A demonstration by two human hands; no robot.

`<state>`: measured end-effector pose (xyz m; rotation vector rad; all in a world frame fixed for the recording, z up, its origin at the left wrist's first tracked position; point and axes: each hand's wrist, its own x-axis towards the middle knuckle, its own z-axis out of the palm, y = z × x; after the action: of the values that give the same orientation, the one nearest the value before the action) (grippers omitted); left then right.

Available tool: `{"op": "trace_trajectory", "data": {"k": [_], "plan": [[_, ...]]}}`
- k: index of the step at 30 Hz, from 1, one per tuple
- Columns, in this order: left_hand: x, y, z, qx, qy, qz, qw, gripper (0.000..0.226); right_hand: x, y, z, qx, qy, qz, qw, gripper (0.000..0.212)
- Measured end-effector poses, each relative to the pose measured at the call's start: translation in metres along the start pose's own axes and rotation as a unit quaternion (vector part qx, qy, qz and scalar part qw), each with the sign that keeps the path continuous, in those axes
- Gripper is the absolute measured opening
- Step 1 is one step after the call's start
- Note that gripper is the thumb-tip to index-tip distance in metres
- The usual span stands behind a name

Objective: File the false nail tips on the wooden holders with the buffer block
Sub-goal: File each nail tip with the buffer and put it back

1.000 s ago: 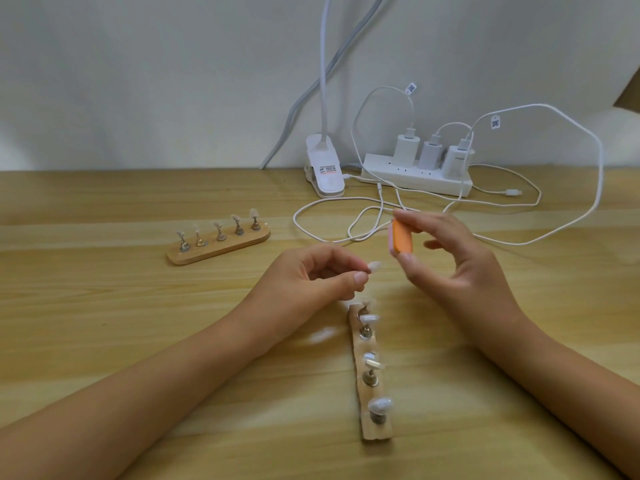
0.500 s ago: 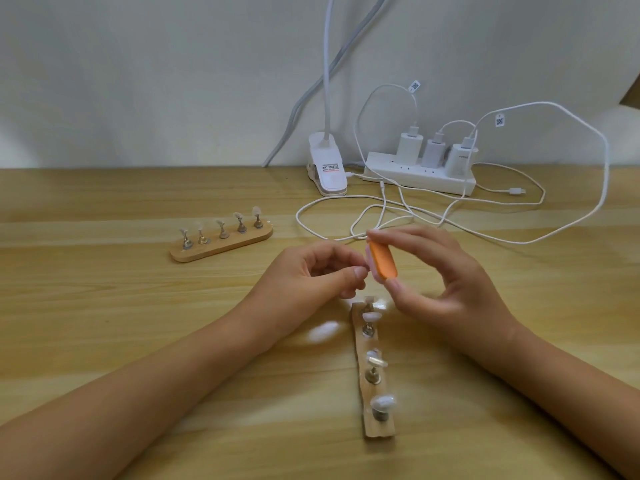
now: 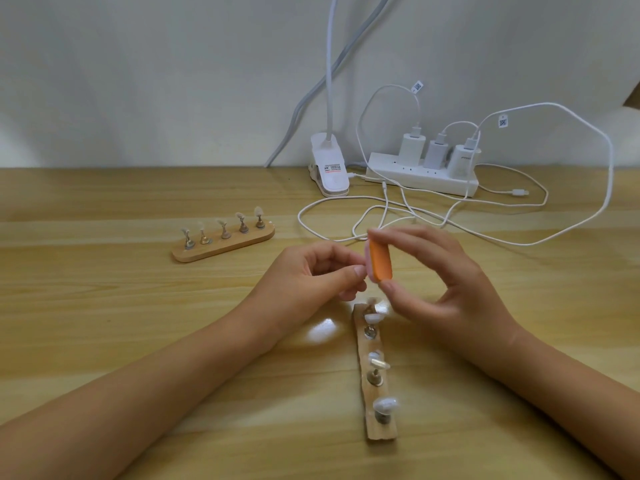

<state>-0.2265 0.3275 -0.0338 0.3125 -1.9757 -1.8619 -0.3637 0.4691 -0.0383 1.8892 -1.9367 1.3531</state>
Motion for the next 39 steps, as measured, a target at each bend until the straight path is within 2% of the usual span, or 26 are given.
{"op": "trace_trajectory", "data": {"k": [3,7,10,15,18,21,27,31,35,39], "plan": [[0.0006,0.0001,0.0000,-0.022,0.009,-0.008,1.000,0.008,0.0023,0.0015,-0.0012,0.013,0.019,0.031,0.999,0.048],[0.0006,-0.0003,-0.0002,-0.018,0.001,-0.002,1.000,0.007,-0.0011,-0.0001,0.0012,-0.006,-0.014,-0.010,1.000,0.048],[0.0012,-0.0010,-0.0014,-0.032,0.007,-0.006,0.999,0.007,0.0009,0.0020,0.0007,-0.003,0.020,0.021,1.000,0.048],[0.0011,-0.0013,-0.0013,-0.029,-0.008,0.002,1.000,0.014,-0.0017,0.0019,0.0018,-0.031,-0.007,-0.025,0.999,0.048],[0.0015,-0.0015,-0.0023,-0.038,-0.005,0.002,0.999,0.011,0.0005,0.0044,0.0010,-0.033,0.032,0.005,0.999,0.050],[0.0009,-0.0017,-0.0014,-0.037,-0.008,0.004,0.999,0.006,-0.0004,0.0022,0.0028,-0.043,0.031,-0.001,0.999,0.050],[0.0013,-0.0016,-0.0015,-0.048,0.011,-0.003,0.999,0.007,0.0022,0.0035,-0.0039,0.014,0.069,0.056,0.996,0.047],[0.0008,0.0003,-0.0006,-0.057,0.003,-0.004,0.998,0.004,-0.0018,-0.0019,0.0013,-0.021,0.022,-0.013,0.999,0.048],[0.0009,0.0010,-0.0002,-0.059,0.006,-0.013,0.998,0.005,-0.0004,0.0025,0.0013,-0.027,0.033,0.008,0.999,0.049],[0.0007,-0.0002,-0.0006,-0.044,-0.007,-0.012,0.999,0.002,-0.0027,0.0014,0.0017,-0.051,0.006,-0.036,0.998,0.048]]}}
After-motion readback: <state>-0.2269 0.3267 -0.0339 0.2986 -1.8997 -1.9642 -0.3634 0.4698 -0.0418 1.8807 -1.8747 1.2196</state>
